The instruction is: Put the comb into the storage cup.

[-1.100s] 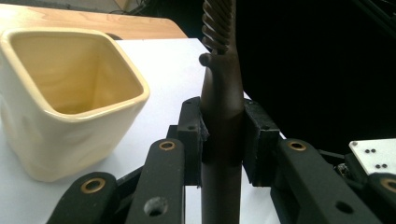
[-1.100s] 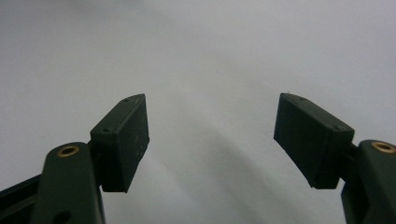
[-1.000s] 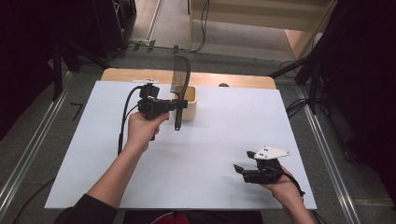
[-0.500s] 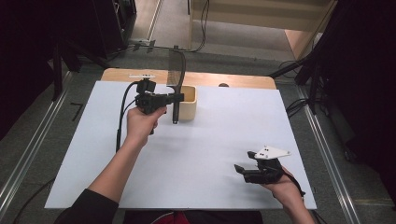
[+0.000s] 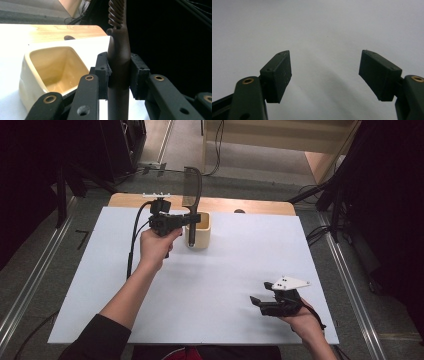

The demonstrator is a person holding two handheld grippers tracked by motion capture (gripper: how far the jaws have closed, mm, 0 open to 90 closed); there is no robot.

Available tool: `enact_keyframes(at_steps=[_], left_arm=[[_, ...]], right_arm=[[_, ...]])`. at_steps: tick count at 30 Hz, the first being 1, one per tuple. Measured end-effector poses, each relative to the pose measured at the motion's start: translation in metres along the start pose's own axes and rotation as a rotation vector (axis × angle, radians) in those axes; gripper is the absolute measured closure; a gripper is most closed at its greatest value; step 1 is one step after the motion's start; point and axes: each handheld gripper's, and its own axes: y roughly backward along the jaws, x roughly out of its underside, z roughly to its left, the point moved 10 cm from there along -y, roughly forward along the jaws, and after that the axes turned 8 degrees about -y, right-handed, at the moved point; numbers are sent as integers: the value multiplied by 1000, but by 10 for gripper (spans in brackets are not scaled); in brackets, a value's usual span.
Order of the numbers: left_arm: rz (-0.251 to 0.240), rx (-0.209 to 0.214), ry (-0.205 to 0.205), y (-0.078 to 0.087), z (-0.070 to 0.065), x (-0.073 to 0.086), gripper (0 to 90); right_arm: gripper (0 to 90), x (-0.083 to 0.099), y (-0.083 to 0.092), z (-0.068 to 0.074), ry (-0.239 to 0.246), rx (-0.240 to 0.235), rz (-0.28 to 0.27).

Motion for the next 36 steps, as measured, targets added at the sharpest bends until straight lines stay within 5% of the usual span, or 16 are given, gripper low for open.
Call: enact_keyframes(at_steps=[36], left_arm=[[-62, -89, -67, -32, 34, -36, 733]], right_arm=[[242, -2, -2, 3, -4, -19, -5]])
